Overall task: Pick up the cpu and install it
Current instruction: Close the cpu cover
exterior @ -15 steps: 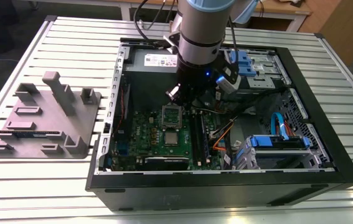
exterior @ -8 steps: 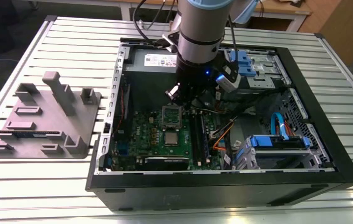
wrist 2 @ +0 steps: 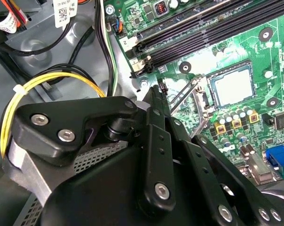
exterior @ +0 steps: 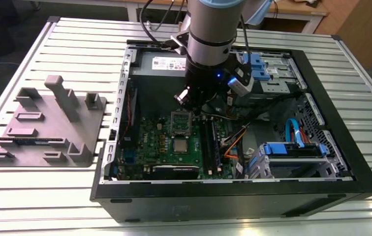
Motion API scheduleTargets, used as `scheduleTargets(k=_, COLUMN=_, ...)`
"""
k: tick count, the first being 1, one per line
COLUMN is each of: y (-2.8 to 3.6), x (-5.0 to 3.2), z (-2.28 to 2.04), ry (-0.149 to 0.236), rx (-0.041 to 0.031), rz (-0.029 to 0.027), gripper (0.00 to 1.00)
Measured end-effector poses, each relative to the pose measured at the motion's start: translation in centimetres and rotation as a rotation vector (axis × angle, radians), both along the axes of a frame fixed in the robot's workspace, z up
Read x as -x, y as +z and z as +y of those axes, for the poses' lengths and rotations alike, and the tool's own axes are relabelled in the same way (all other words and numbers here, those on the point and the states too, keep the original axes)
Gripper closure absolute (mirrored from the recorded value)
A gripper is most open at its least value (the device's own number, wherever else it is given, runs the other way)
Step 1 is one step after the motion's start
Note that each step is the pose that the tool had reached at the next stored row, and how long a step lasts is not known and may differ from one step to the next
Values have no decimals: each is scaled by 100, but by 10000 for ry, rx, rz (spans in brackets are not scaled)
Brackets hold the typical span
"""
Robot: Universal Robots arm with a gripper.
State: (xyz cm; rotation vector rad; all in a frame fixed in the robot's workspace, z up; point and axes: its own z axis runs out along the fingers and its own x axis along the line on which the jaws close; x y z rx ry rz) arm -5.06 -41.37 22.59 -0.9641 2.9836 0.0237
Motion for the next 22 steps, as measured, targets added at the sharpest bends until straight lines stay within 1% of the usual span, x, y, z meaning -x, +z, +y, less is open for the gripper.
scheduleTargets(k=2, y=4, x=0, z=0, ry=11, rx=3, rz=1, gripper=90)
scheduleTargets(k=7, y=44, x=0, z=0, ry=102, rx=2, rz=1, gripper=90)
scheduleTargets(k=12, y=53, x=10, z=0, ry=272, rx=0, rz=-4, gripper=90)
scheduleTargets(k=15, y=56, x=22, z=0, ry=395, rx=1, rz=-13, gripper=90)
scheduleTargets(k=20, y=83, x=31, z=0, ry=555, rx=2, rz=-27, gripper=90)
scheduleTargets(k=22, y=88, x=39, z=0, ry=612, rx=0, rz=-43, gripper=90)
